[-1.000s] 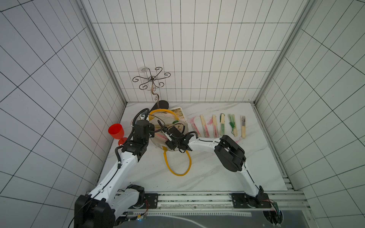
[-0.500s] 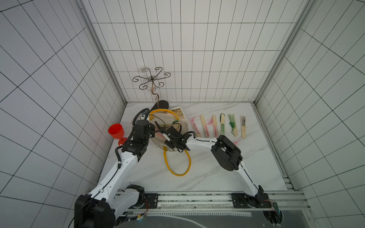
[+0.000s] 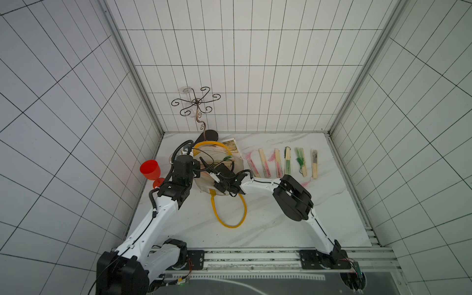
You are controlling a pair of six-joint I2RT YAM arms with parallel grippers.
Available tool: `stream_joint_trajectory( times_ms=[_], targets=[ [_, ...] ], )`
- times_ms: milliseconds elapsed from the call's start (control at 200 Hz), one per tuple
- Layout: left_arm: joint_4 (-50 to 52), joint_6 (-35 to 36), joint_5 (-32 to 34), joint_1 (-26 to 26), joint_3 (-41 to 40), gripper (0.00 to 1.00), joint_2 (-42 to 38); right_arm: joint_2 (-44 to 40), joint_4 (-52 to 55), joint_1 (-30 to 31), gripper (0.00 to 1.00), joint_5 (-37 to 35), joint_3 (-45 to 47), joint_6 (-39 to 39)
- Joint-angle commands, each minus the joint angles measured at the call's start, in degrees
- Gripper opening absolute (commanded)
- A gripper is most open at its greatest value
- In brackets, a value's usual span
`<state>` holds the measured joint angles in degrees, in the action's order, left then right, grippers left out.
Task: Take out the folding fans from the tote bags
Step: Pick up the folding fan from the canvas bag.
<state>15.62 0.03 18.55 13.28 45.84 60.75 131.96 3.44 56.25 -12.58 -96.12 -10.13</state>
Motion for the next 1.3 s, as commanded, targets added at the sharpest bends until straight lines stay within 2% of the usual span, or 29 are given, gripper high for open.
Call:
stream_joint_trajectory(
  times_ms=[0, 185, 590, 785, 940, 1229, 1294],
  targets=[
    [-2.3, 0.1, -0.1, -0.1, 1.9, 0.00, -0.1, -4.9, -0.6, 0.4, 0.28, -0.1, 1.6, 1.0],
    [-2.3, 0.1, 0.4, -0.2, 1.8, 0.00, -0.1, -8.3, -1.2, 0.4, 0.20, 1.1, 4.5, 3.4],
    [-2.2, 0.1, 1.3, -0.5, 1.8, 0.00, -0.7, -16.2, -1.0, 0.4, 0.11, 4.1, 14.2, 10.3],
    [-2.2, 0.0, 1.4, -0.8, 1.8, 0.00, -0.8, -22.1, -0.5, 0.4, 0.13, 8.1, 21.4, 15.5],
    [-2.3, -0.1, 1.3, -1.0, 1.8, 0.00, -0.9, -25.6, 0.4, 0.4, 0.19, 7.5, 27.2, 18.5],
    [-2.3, -0.5, 0.8, -1.2, 1.8, 0.00, -1.0, -22.7, 2.7, 0.3, 0.20, 4.2, 27.8, 19.0],
    [-2.3, -0.5, 0.7, -1.2, 1.8, 0.00, -1.0, -21.6, 3.4, 0.2, 0.27, 3.8, 26.8, 19.0]
  ],
)
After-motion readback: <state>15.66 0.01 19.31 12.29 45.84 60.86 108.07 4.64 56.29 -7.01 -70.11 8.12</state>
